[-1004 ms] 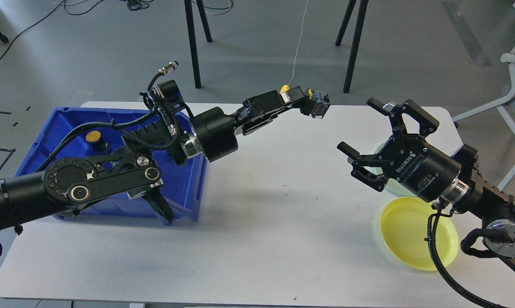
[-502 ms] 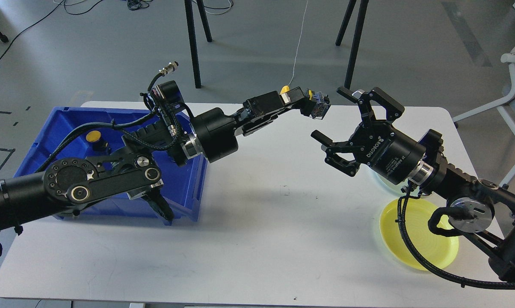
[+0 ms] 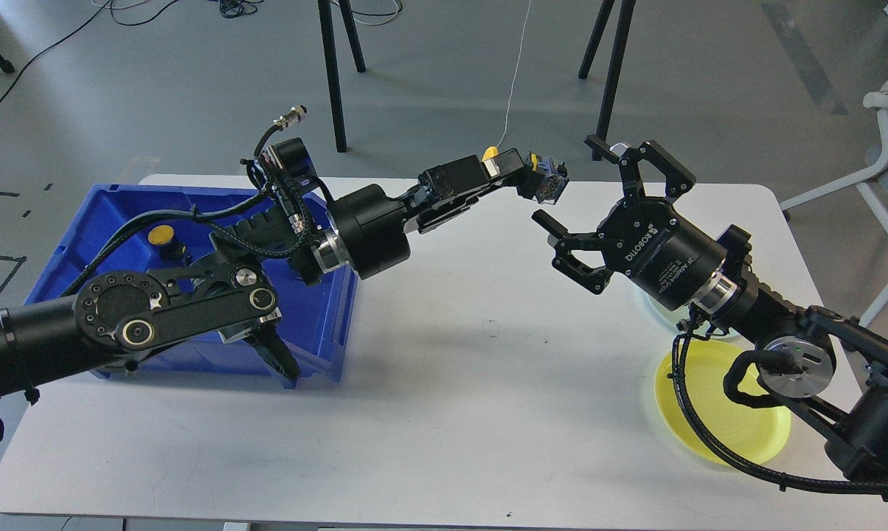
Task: Pass button and place on color plate
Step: 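Move the right gripper to the held button and grasp it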
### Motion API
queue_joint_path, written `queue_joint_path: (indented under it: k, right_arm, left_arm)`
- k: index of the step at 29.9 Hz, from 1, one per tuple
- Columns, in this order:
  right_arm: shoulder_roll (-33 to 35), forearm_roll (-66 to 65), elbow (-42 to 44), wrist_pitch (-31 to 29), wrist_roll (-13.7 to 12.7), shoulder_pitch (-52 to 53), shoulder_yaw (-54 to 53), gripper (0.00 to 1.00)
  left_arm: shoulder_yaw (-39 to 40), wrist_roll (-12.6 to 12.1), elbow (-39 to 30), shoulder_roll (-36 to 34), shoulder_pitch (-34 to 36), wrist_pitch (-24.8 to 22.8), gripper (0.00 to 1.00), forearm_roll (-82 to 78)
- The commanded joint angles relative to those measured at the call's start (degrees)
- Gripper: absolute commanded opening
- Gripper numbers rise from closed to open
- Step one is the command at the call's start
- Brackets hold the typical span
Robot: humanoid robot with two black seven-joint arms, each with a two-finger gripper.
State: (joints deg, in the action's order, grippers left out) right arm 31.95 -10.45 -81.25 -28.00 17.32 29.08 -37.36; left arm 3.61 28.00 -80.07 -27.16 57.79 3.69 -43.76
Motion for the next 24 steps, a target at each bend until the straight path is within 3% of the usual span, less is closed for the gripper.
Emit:
queue_joint_path:
  k: [1, 15, 21, 24]
  right_arm:
    - [0.0, -1.0, -0.3, 0.0, 0.0, 0.4, 0.4, 0.97]
    - [0.0, -1.6, -0.3, 0.0, 0.4, 2.5, 0.5, 0.89]
    - [0.0, -2.0, -0.3, 0.0, 0.4, 2.6, 1.6, 0.8]
    - [0.0, -3.4, -0.3, 0.0, 0.4, 2.6, 1.6, 0.7]
  left_arm:
    - [0.0, 0.0, 0.0, 0.0, 0.0, 0.1, 0.03, 0.0]
    - [0.0, 0.0, 0.1, -0.1, 0.0, 0.0, 0.03, 0.0]
    - [0.0, 0.0, 0.1, 0.0, 0.0, 0.0, 0.04, 0.0]
    - [0.0, 0.0, 0.1, 0.0, 0.0, 0.0, 0.04, 0.0]
